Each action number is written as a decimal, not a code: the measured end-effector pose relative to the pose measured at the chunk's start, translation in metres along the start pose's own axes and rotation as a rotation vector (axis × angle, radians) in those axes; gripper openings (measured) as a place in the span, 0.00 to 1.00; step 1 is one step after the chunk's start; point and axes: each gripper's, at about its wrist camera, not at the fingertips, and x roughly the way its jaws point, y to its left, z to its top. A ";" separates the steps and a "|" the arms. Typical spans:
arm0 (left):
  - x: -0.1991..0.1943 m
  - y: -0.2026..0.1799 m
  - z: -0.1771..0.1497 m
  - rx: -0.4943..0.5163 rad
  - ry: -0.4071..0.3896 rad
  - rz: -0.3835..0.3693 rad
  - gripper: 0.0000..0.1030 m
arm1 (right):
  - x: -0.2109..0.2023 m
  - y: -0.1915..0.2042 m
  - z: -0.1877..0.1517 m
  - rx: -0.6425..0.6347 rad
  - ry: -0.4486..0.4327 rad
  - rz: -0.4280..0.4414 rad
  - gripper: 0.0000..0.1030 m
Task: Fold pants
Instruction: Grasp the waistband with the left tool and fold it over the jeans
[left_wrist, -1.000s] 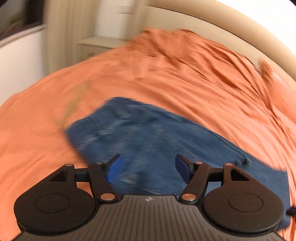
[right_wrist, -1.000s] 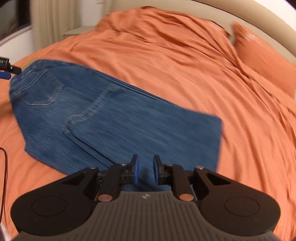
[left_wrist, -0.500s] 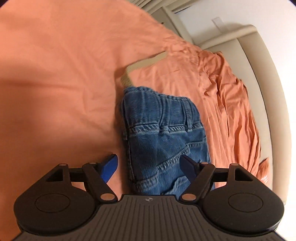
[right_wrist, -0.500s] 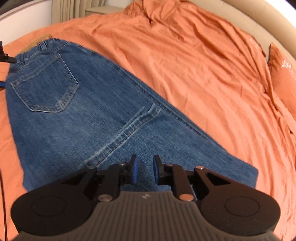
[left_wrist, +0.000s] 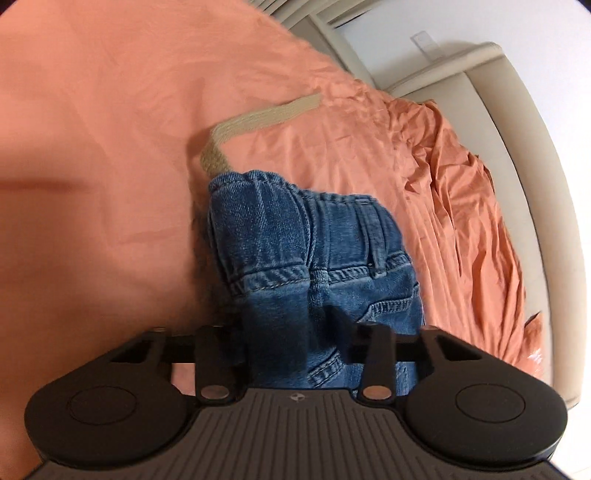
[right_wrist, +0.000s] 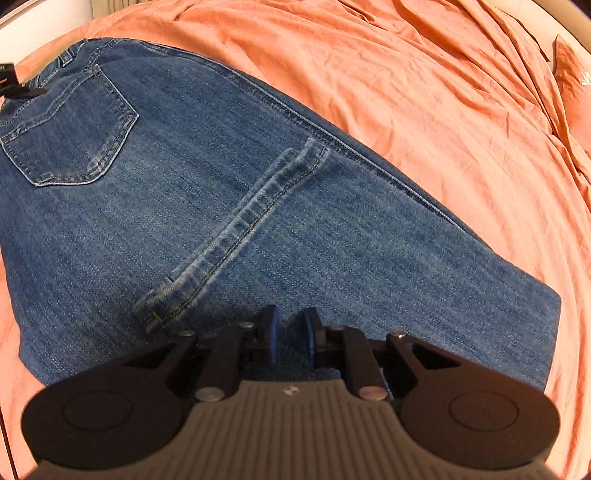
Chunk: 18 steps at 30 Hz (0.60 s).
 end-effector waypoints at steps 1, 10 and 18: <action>-0.004 -0.004 -0.001 0.024 -0.016 0.001 0.33 | 0.000 -0.001 0.000 0.003 0.001 0.002 0.11; -0.056 -0.080 -0.036 0.414 -0.180 -0.017 0.27 | 0.001 -0.008 -0.002 0.030 -0.002 0.007 0.11; -0.090 -0.166 -0.112 0.830 -0.222 -0.079 0.26 | -0.020 -0.025 -0.003 0.158 -0.039 0.064 0.11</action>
